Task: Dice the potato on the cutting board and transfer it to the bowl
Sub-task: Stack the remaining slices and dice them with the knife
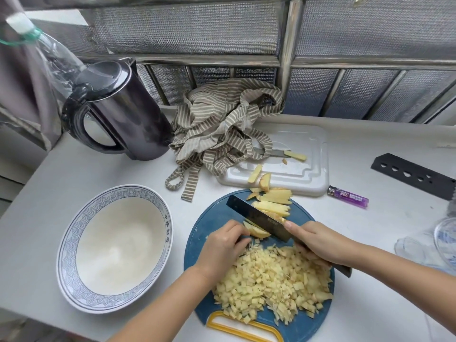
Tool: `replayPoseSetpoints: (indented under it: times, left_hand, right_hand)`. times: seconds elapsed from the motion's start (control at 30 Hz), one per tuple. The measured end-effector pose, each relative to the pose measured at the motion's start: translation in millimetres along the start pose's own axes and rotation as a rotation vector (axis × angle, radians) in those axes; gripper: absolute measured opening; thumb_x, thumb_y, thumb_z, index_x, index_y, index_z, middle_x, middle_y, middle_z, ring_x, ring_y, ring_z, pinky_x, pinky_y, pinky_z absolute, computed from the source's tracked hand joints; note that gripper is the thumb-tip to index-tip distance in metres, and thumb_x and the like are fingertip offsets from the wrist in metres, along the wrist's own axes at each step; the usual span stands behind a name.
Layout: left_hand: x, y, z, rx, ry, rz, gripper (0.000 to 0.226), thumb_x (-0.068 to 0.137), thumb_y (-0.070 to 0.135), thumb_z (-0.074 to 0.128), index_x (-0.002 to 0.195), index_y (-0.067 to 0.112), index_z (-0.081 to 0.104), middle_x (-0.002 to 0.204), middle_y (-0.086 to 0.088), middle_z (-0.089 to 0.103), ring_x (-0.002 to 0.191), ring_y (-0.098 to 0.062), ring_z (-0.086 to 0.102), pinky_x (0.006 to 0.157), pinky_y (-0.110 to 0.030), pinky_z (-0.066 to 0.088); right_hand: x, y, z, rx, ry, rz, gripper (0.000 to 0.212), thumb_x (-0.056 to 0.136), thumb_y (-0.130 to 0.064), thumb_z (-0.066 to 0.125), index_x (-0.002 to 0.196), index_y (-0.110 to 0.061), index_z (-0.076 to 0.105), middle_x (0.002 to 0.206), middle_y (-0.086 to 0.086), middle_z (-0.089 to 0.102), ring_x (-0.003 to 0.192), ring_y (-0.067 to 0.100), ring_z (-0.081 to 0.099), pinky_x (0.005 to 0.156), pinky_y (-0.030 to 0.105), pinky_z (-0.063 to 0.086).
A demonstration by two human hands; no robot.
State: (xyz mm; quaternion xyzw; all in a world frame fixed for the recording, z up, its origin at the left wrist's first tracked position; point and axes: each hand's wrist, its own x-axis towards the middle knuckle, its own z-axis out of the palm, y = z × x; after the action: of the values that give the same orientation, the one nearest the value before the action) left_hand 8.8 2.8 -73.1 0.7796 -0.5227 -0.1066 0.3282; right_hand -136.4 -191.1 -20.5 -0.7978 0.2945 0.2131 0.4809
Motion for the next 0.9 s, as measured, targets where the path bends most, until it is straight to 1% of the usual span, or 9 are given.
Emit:
replayPoseSetpoints:
  times: [0.13, 0.2, 0.27, 0.37, 0.47, 0.57, 0.7, 0.8, 0.9]
  left_hand:
    - [4, 1, -6, 0.010, -0.002, -0.042, 0.013, 0.082, 0.020, 0.075, 0.089, 0.014, 0.066, 0.088, 0.007, 0.063, 0.077, -0.005, 0.058, 0.071, -0.015, 0.048]
    - [9, 2, -11, 0.010, -0.012, -0.078, 0.017, 0.085, 0.030, 0.070, 0.092, 0.015, 0.065, 0.090, 0.008, 0.062, 0.079, -0.004, 0.058, 0.072, -0.019, 0.048]
    - [19, 4, -20, 0.015, -0.014, -0.107, 0.028, 0.088, 0.042, 0.059, 0.096, 0.015, 0.064, 0.094, 0.009, 0.060, 0.085, -0.003, 0.057, 0.075, -0.017, 0.046]
    - [53, 11, -34, -0.004, 0.020, -0.194, 0.026, 0.093, 0.035, 0.059, 0.106, 0.013, 0.064, 0.102, 0.007, 0.059, 0.095, -0.002, 0.053, 0.080, -0.012, 0.040]
    - [102, 14, -36, -0.006, 0.026, -0.362, 0.029, 0.095, 0.028, 0.058, 0.118, 0.011, 0.062, 0.115, 0.000, 0.060, 0.105, -0.012, 0.056, 0.088, -0.019, 0.041]
    - [143, 21, -23, 0.107, -0.091, -0.440, 0.046, 0.092, 0.038, 0.061, 0.128, 0.008, 0.057, 0.125, -0.008, 0.059, 0.115, -0.023, 0.055, 0.094, -0.033, 0.044]
    - [166, 31, -3, 0.331, -0.260, -0.508, 0.065, 0.087, 0.052, 0.062, 0.129, 0.004, 0.050, 0.130, -0.013, 0.052, 0.116, -0.028, 0.052, 0.086, -0.035, 0.045]
    - [172, 25, 5, 0.275, -0.283, -0.512, 0.054, 0.087, 0.037, 0.064, 0.128, 0.005, 0.049, 0.130, -0.014, 0.050, 0.119, -0.028, 0.049, 0.093, -0.032, 0.041]
    - [171, 20, 5, 0.158, -0.378, -0.402, 0.043, 0.086, 0.029, 0.067, 0.123, 0.012, 0.055, 0.124, -0.008, 0.055, 0.111, -0.022, 0.053, 0.082, -0.026, 0.040]
  right_hand:
    - [-6, -4, -11, 0.141, -0.052, -0.013, 0.063, 0.095, -0.060, 0.030, 0.061, -0.010, 0.046, 0.050, 0.002, 0.041, 0.039, 0.015, 0.036, 0.040, 0.021, 0.036]
    - [-9, -7, -19, 0.262, -0.077, -0.018, 0.061, 0.093, -0.062, 0.033, 0.061, -0.012, 0.045, 0.049, 0.002, 0.037, 0.039, 0.017, 0.031, 0.039, 0.022, 0.032]
    - [-11, -10, -31, 0.351, -0.052, -0.025, 0.059, 0.091, -0.063, 0.036, 0.062, -0.013, 0.044, 0.050, 0.003, 0.034, 0.041, 0.017, 0.028, 0.040, 0.022, 0.029]
    - [-16, -12, -51, 0.392, 0.093, -0.023, 0.057, 0.092, -0.061, 0.036, 0.064, -0.012, 0.042, 0.050, 0.003, 0.034, 0.040, 0.018, 0.028, 0.040, 0.022, 0.028]
    - [-14, -6, -66, 0.410, 0.298, 0.018, 0.056, 0.094, -0.059, 0.038, 0.064, -0.012, 0.041, 0.049, 0.004, 0.034, 0.040, 0.019, 0.030, 0.039, 0.023, 0.028]
    - [-11, 0, -73, 0.414, 0.406, 0.055, 0.057, 0.093, -0.061, 0.039, 0.063, -0.012, 0.041, 0.048, 0.003, 0.034, 0.041, 0.020, 0.031, 0.041, 0.024, 0.030]
    - [-14, 6, -71, 0.448, 0.422, 0.071, 0.057, 0.093, -0.061, 0.039, 0.064, -0.012, 0.042, 0.048, 0.003, 0.035, 0.040, 0.019, 0.032, 0.040, 0.023, 0.030]
    - [-18, 10, -67, 0.444, 0.429, 0.098, 0.056, 0.094, -0.060, 0.039, 0.064, -0.012, 0.043, 0.049, 0.003, 0.037, 0.041, 0.019, 0.033, 0.040, 0.024, 0.031]
    - [-21, 13, -65, 0.471, 0.439, 0.099, 0.055, 0.096, -0.056, 0.039, 0.066, -0.011, 0.043, 0.050, 0.003, 0.036, 0.040, 0.018, 0.031, 0.039, 0.023, 0.029]
